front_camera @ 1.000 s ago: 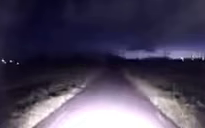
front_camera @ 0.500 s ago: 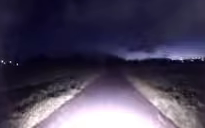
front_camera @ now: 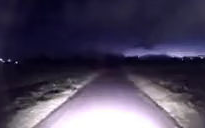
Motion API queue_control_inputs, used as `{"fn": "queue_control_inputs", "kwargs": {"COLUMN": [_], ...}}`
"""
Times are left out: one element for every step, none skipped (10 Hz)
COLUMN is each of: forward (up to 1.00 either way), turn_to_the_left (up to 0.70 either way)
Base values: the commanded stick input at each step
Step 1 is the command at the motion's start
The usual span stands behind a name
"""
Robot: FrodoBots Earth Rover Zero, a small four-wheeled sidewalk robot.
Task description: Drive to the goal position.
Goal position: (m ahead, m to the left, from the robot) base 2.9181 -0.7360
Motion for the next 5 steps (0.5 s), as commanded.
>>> {"fn": "queue_control_inputs", "kwargs": {"forward": [0.85, 0.85, 0.85, 0.85, 0.85], "turn_to_the_left": [0.0, 0.0, 0.0, 0.0, 0.0]}}
